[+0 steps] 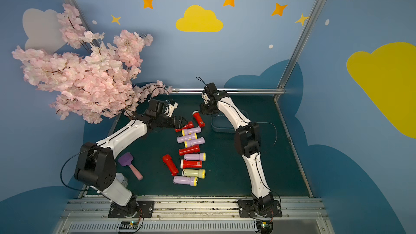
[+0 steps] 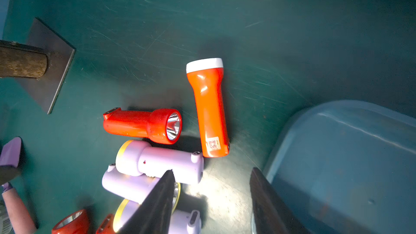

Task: Put the flashlights into the storage boxes
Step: Pick up the flashlight from the center of the board.

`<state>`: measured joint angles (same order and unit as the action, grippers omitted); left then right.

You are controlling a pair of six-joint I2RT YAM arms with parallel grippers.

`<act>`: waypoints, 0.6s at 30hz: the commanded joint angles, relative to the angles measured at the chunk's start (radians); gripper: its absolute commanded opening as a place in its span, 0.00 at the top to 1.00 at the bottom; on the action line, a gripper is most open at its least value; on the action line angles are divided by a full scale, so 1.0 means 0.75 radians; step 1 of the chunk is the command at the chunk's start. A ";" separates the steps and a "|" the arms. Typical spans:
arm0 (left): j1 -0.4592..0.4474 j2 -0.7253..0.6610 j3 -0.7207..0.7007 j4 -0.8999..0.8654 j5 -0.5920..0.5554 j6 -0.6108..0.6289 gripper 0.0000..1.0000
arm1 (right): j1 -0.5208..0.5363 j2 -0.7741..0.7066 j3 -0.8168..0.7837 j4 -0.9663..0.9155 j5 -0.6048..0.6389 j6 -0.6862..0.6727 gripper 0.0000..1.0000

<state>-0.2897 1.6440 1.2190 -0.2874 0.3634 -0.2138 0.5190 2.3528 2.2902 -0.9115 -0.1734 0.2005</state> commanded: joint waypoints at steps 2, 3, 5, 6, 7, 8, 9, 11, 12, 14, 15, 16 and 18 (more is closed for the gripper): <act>0.030 -0.049 -0.026 0.046 0.119 0.059 0.01 | 0.023 0.079 0.096 -0.042 -0.024 -0.009 0.45; 0.036 -0.051 -0.032 0.045 0.121 0.070 0.01 | 0.027 0.099 0.114 -0.044 -0.026 -0.010 0.45; 0.046 -0.058 -0.050 0.046 0.121 0.086 0.01 | 0.036 0.131 0.129 -0.039 -0.023 -0.006 0.45; 0.053 -0.064 -0.063 0.048 0.119 0.090 0.01 | 0.043 0.147 0.135 -0.037 -0.019 -0.004 0.46; 0.061 -0.070 -0.075 0.050 0.120 0.096 0.01 | 0.048 0.162 0.142 -0.033 -0.015 -0.002 0.46; 0.069 -0.078 -0.090 0.056 0.120 0.099 0.01 | 0.051 0.177 0.147 -0.030 -0.011 0.002 0.46; 0.077 -0.084 -0.103 0.061 0.122 0.102 0.00 | 0.053 0.192 0.153 -0.030 -0.007 0.008 0.46; 0.089 -0.096 -0.122 0.066 0.130 0.111 0.01 | 0.058 0.214 0.164 -0.020 -0.007 0.013 0.46; 0.097 -0.101 -0.128 0.066 0.130 0.115 0.01 | 0.059 0.226 0.167 -0.015 -0.004 0.018 0.46; 0.108 -0.109 -0.138 0.065 0.131 0.121 0.01 | 0.060 0.246 0.176 -0.008 -0.012 0.023 0.46; 0.115 -0.115 -0.142 0.064 0.131 0.124 0.01 | 0.061 0.260 0.184 -0.004 -0.014 0.028 0.46; 0.121 -0.121 -0.148 0.063 0.131 0.126 0.01 | 0.061 0.272 0.188 -0.002 -0.016 0.030 0.45; 0.130 -0.134 -0.164 0.057 0.133 0.133 0.01 | 0.063 0.300 0.207 0.001 -0.016 0.035 0.45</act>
<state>-0.2028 1.5776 1.1057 -0.2516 0.4416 -0.1394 0.5606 2.5523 2.4054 -0.9150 -0.1810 0.2096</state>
